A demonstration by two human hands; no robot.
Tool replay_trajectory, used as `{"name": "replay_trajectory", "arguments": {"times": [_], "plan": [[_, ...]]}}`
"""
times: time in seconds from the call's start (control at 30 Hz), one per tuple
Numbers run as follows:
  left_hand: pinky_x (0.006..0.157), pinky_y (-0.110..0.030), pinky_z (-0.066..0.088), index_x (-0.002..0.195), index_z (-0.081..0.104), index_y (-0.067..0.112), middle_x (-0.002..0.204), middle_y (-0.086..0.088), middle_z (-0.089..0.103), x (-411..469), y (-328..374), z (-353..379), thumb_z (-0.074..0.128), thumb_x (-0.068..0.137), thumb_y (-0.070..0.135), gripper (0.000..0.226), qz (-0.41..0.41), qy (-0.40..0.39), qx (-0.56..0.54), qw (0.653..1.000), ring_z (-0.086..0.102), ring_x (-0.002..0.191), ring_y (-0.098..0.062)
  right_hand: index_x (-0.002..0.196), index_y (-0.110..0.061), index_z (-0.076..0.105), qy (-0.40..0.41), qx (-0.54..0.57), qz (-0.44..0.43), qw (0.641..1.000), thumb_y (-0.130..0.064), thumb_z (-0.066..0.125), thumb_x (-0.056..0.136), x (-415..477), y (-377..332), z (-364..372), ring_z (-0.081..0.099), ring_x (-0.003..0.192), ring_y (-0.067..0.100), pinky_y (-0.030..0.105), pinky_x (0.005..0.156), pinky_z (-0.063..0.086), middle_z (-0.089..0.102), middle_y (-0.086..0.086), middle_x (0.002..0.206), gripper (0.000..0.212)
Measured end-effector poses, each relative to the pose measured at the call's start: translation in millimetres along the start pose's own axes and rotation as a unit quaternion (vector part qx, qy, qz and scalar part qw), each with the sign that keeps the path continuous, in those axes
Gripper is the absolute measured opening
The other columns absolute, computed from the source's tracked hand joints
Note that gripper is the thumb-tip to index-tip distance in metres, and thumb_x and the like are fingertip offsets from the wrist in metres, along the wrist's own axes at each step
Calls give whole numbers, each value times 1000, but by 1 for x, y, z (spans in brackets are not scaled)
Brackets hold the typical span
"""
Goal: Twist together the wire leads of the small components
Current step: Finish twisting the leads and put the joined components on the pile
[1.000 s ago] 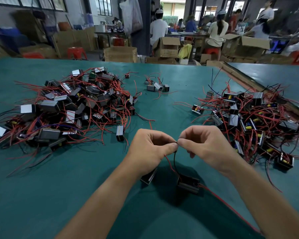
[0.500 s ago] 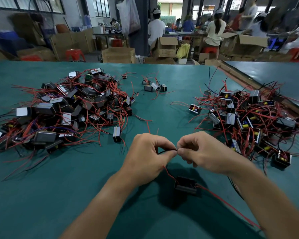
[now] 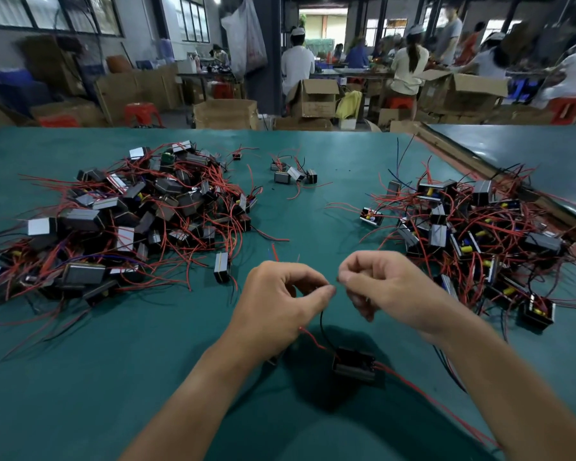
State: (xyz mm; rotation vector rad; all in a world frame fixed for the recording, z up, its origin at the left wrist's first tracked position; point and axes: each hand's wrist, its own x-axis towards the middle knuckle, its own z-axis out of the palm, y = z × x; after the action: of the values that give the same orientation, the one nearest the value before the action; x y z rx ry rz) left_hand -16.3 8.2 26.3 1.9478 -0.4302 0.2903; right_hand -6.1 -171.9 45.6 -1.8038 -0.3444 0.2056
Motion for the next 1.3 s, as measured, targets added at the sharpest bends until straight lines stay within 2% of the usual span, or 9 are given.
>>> {"name": "replay_trajectory", "arguments": {"times": [0.17,0.3,0.47,0.67,0.8,0.97,1.1,1.23,1.3], "plan": [[46,-12,30,66,72,14,49,14,56,0,0,-2,78,79,17,14,-21,-15,-25,999,40,44,4,73,-10,63,-30,13,-51,998,-12,67,85,-5,-3,2,45,44,14,25,45,40,51,3,51,13],[54,-31,30,70,73,6,56,-11,55,0,3,-3,76,81,10,13,-44,-38,-83,995,40,58,-13,75,-7,67,-85,23,-74,993,-14,66,80,-10,-7,6,43,44,13,24,43,37,50,1,51,8],[50,-28,20,68,72,4,54,-3,42,0,3,-3,77,82,15,19,-70,-41,-101,992,29,56,-15,86,-8,74,-92,32,-72,993,-16,67,80,-14,-10,2,31,33,12,20,41,26,44,-1,40,12],[55,-34,27,68,74,9,60,-10,52,0,4,-4,71,76,1,12,-70,-63,-119,988,37,62,-17,98,-20,76,-138,-15,-98,985,-16,70,80,-16,-13,12,33,35,9,18,41,28,42,-2,43,20],[50,-27,25,60,69,17,56,-4,50,-2,5,-5,67,68,7,12,-70,-53,-117,989,36,57,-14,93,-22,78,-107,-26,-129,985,-16,74,78,-16,-12,20,28,40,8,19,42,23,37,-4,47,17],[41,-18,18,62,69,9,43,9,39,-1,-1,-1,72,84,8,22,-104,-29,-87,990,25,43,-6,83,-16,78,-108,-18,-129,986,-20,76,76,-16,-8,22,27,43,10,24,43,19,39,-2,47,8],[46,-22,31,67,70,7,50,-5,59,0,-2,2,69,87,9,20,-98,-23,-78,992,41,48,-10,73,-11,74,-114,-28,-113,987,-28,75,74,-15,-5,23,33,50,18,38,45,23,47,18,52,17],[51,-23,41,71,67,6,58,-6,65,2,-2,3,65,90,9,19,-89,-10,-53,995,52,50,-9,59,-18,65,-91,-173,-97,976,-39,71,74,-15,-3,24,36,46,8,29,44,27,46,-3,47,27],[46,-18,37,70,64,6,51,3,60,3,-4,3,63,90,9,21,-101,-1,-47,994,45,42,-4,55,-14,57,-51,-245,-106,962,-39,73,74,-13,-2,24,34,44,4,26,44,29,43,1,45,35]]}}
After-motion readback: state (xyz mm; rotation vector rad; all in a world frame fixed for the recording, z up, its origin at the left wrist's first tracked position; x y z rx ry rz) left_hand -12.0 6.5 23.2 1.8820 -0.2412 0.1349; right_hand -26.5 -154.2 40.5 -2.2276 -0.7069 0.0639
